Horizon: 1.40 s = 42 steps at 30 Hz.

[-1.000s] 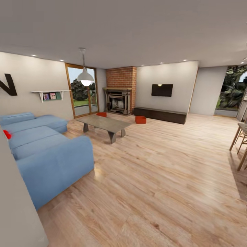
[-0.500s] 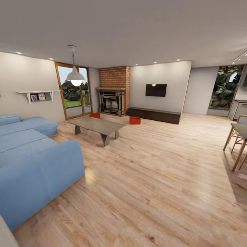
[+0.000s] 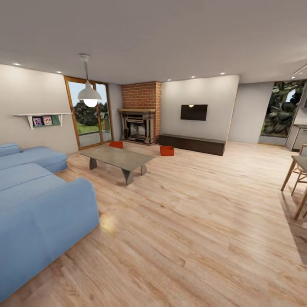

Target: Move the two storage containers from the living room to the garage. In the garage, place one container on the floor and stack the other container on top of it (either order is fine).

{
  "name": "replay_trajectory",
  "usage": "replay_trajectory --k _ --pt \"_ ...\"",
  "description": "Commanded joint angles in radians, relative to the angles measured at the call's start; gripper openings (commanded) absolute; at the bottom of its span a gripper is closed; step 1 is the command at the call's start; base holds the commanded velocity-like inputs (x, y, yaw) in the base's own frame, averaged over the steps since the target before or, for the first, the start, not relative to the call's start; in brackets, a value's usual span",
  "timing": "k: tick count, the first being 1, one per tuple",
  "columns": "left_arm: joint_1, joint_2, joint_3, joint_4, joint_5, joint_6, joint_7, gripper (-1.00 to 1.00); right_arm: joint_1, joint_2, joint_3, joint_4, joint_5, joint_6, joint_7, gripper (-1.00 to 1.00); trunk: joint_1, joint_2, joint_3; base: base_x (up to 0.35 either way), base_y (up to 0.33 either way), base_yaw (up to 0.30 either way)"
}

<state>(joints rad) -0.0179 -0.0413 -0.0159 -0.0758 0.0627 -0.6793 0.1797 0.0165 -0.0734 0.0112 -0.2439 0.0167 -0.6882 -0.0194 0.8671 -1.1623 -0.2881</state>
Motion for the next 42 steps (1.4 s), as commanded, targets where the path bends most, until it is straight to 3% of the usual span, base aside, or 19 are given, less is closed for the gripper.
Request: replay_trajectory --k 1,27,42 --pt "-0.001 0.0 -0.003 0.001 0.006 -0.003 -0.001 1.0 0.0 0.0 0.001 -0.002 0.002 -0.001 -0.002 1.0 0.001 -0.001 -0.001 0.325 -0.096 0.0" --pt "-0.001 -0.002 -0.003 0.0 0.006 -0.003 0.0 1.0 0.0 0.0 0.004 -0.002 0.003 -0.001 -0.002 1.0 0.001 -0.001 -0.001 0.325 -0.013 0.0" --pt "-0.001 0.0 -0.003 0.001 0.006 -0.002 0.0 1.0 0.0 0.0 0.004 -0.002 0.003 -0.001 -0.001 1.0 0.001 -0.001 -0.001 0.325 -0.114 0.0"
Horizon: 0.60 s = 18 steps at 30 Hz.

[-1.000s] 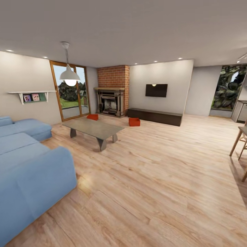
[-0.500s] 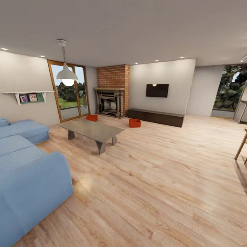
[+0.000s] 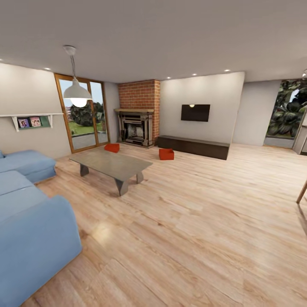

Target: Move the two storage containers from the living room to the garage. In the garage, place one container on the floor and stack the other container on top of it (either order is fine).

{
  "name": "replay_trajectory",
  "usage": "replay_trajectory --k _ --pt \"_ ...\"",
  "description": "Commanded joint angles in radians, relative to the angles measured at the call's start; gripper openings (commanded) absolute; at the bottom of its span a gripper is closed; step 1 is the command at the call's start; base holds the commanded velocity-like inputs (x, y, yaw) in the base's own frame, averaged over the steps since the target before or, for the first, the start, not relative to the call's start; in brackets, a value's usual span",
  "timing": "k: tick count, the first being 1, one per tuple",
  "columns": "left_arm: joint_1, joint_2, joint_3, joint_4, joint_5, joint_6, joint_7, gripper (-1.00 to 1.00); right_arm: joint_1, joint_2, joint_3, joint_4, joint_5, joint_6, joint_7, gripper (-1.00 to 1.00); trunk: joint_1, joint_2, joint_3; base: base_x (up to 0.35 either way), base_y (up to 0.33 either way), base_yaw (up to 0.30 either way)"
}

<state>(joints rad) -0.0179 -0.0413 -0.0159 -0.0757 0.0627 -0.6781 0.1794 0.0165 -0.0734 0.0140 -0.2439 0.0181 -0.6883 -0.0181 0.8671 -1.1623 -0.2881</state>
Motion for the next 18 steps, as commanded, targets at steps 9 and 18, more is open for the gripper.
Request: replay_trajectory --k 9,18 --pt "-0.001 0.0 -0.003 0.001 0.006 -0.003 0.001 1.0 0.0 0.0 0.001 -0.002 0.002 0.0 -0.003 1.0 0.001 -0.001 -0.001 0.324 -0.157 0.0" --pt "-0.001 0.0 -0.003 0.0 0.006 -0.003 0.002 1.0 0.0 0.0 0.001 -0.002 0.002 0.0 -0.003 1.0 0.001 -0.001 -0.001 0.316 -0.181 0.0"
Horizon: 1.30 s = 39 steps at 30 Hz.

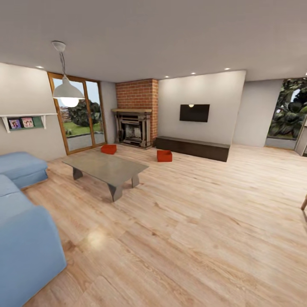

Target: Move the two storage containers from the living room to the garage. In the garage, place one container on the floor and stack the other container on top of it (either order is fine).

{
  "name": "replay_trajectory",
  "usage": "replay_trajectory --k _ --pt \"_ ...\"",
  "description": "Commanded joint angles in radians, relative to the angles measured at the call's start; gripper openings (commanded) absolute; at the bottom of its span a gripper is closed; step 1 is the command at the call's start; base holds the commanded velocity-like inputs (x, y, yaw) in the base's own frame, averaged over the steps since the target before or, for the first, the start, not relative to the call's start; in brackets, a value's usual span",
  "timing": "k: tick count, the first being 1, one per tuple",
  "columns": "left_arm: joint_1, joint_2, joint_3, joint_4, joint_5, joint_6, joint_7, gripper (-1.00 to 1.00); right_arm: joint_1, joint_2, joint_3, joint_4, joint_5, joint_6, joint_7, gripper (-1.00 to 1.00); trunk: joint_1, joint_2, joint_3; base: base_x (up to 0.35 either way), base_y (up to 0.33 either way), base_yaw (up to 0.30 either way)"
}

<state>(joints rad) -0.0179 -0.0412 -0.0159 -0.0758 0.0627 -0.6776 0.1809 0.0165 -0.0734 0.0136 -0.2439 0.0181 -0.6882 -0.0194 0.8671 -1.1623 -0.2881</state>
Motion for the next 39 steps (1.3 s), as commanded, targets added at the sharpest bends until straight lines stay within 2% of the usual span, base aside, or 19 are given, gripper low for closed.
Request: replay_trajectory --k 1,39 --pt "-0.001 0.0 -0.003 0.001 0.006 -0.004 0.0 1.0 0.0 0.0 0.001 -0.002 0.002 -0.001 -0.002 1.0 0.001 -0.001 -0.001 0.31 -0.19 0.0" --pt "-0.001 0.0 -0.003 0.001 0.006 -0.004 0.0 1.0 0.0 0.0 0.0 -0.002 0.003 -0.001 -0.004 1.0 0.001 -0.001 -0.001 0.306 -0.193 0.0"
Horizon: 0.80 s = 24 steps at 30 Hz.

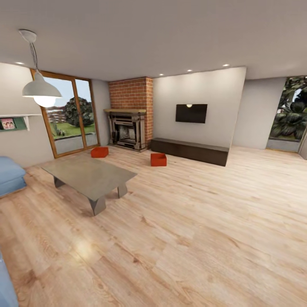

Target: Move the two storage containers from the living room to the garage. In the garage, place one container on the floor and stack the other container on top of it (either order is fine).

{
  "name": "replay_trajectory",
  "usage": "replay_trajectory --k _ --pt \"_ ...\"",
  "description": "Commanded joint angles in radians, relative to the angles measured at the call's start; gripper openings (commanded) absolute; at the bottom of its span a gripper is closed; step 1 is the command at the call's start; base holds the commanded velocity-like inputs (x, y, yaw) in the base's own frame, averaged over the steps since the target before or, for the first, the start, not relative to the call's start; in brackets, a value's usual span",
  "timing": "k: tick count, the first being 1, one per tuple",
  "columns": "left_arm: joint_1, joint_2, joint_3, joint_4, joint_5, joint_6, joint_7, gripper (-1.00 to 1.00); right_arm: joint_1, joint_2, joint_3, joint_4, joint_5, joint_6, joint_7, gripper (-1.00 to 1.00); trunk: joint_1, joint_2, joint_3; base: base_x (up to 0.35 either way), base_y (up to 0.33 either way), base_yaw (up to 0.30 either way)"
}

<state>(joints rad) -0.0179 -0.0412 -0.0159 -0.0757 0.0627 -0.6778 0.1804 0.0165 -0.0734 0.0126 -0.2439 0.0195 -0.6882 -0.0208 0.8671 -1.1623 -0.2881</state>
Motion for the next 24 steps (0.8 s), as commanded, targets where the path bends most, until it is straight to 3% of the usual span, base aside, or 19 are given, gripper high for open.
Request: replay_trajectory --k 1,24 --pt "-0.001 0.0 -0.003 0.001 0.006 -0.003 0.0 1.0 0.0 0.0 0.001 -0.002 0.002 -0.001 -0.002 1.0 0.001 -0.001 -0.001 0.305 -0.194 0.0" --pt "-0.001 0.0 -0.003 0.0 0.006 -0.003 -0.001 1.0 0.0 0.0 0.001 -0.002 0.002 -0.001 -0.005 1.0 0.001 -0.001 -0.001 0.305 -0.191 0.0"
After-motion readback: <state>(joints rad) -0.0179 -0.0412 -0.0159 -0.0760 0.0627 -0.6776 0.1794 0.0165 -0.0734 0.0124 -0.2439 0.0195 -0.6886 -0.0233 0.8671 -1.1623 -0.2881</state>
